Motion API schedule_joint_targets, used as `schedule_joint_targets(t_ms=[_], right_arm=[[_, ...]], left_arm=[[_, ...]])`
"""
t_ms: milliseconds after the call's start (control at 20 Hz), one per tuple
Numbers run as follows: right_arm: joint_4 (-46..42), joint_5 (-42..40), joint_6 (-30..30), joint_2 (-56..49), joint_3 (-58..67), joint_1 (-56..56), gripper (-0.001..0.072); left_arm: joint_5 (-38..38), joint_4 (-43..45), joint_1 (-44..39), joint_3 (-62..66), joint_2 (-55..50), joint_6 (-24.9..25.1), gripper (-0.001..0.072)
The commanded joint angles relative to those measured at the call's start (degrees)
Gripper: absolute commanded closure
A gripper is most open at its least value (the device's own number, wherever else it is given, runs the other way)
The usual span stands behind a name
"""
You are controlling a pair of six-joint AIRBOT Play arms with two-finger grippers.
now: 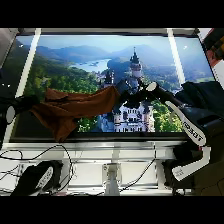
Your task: Fold the clothes and pants, and hang the long-sleeved shirts on hangers.
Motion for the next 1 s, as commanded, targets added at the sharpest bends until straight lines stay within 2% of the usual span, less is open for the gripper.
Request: schedule_joint_targets(t_ms=[0,150,400,600,700,800,900,950], right_arm=[[4.9,-0.9,0.2,-1.2,0.2,0.9,0.0304],[5.4,-2.6,1.7,-1.5,0.2,1.9,0.0304],[5.5,-7.8,10.4,-1.6,0.2,3.1,0.0308],[5.2,-11.3,12.6,-1.6,0.2,5.3,0.0313],[5.0,-13.1,13.4,-1.6,0.2,6.4,0.0371],[4.3,-13.8,13.4,-1.6,0.2,6.4,0.0562],[4.1,-14.1,13.0,-1.6,0.2,5.7,0.0693],[3.8,-14.3,12.9,-1.5,0.2,5.2,0.0694]], left_arm=[[0.0,-0.9,0.0,0.0,0.0,0.0,0.0686],[0.0,-0.9,0.0,0.0,0.0,0.0,0.0686],[0.0,-0.9,0.0,0.0,0.0,0.0,0.0686],[0.0,-0.9,0.0,0.0,0.0,0.0,0.0686],[0.0,-0.9,0.0,0.0,0.0,0.0,0.0686],[0.0,-0.9,0.0,0.0,0.0,0.0,0.0685],[0.0,-0.8,0.0,0.0,0.0,0.0,0.0686],[0.0,-0.8,0.0,0.0,0.0,0.0,0.0686]])
